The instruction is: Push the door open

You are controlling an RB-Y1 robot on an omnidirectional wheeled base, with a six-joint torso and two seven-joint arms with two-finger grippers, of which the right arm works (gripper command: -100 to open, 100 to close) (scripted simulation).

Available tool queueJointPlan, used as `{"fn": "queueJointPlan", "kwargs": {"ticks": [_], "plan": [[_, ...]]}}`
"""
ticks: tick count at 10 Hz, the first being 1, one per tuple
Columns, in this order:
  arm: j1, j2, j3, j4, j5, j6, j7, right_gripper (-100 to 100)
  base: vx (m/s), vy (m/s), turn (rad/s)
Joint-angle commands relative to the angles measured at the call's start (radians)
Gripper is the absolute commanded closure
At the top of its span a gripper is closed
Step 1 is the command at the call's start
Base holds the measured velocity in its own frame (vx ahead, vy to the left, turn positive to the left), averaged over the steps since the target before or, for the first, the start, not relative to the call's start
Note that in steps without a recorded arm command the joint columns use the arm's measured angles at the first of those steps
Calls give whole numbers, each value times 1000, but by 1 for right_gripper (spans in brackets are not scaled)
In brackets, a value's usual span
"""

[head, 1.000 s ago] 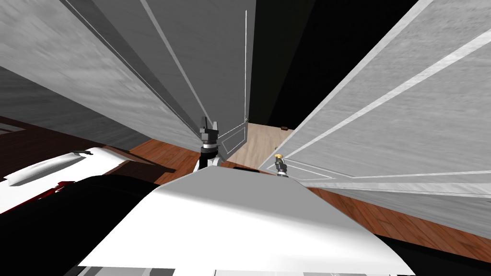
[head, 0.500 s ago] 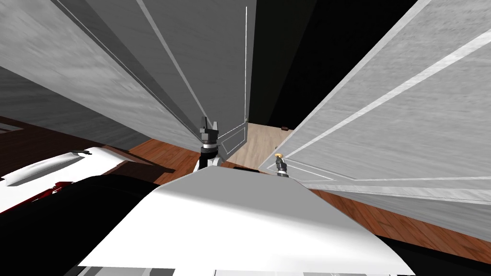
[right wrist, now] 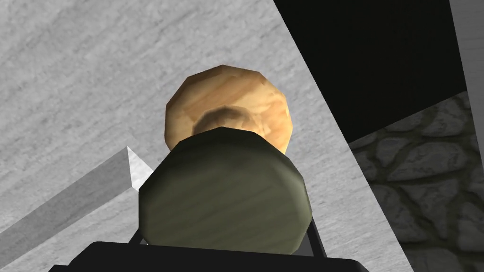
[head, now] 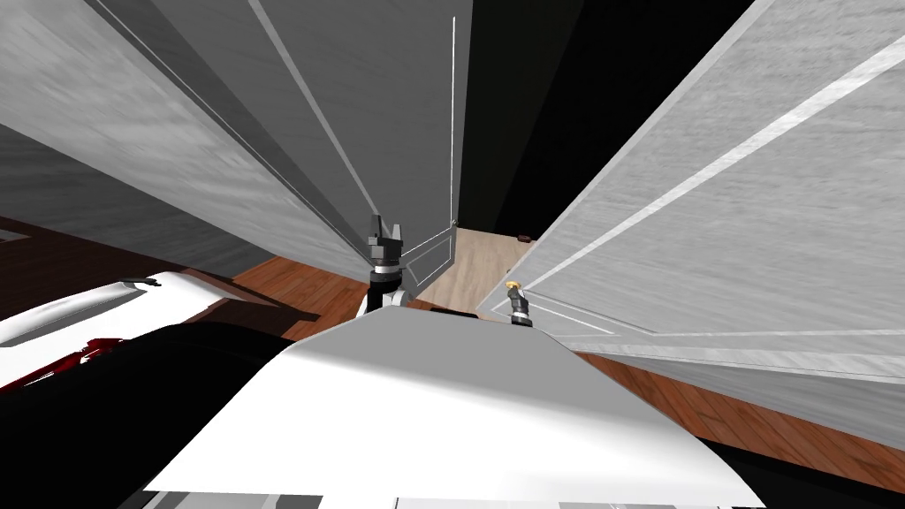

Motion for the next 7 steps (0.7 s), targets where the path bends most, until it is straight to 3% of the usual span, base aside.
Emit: {"fn": "queueJointPlan", "kwargs": {"ticks": [1,3,4,7], "plan": [[-7,-12,-5,0,-28,6,-50,100,35,-19,-22],[-16,-15,-2,9,-49,5,-98,100,41,-23,-10],[-12,-15,4,-2,-54,5,-116,-100,-6,-6,33],[-11,-21,10,-2,-81,11,-204,-100,-38,5,48]]}}
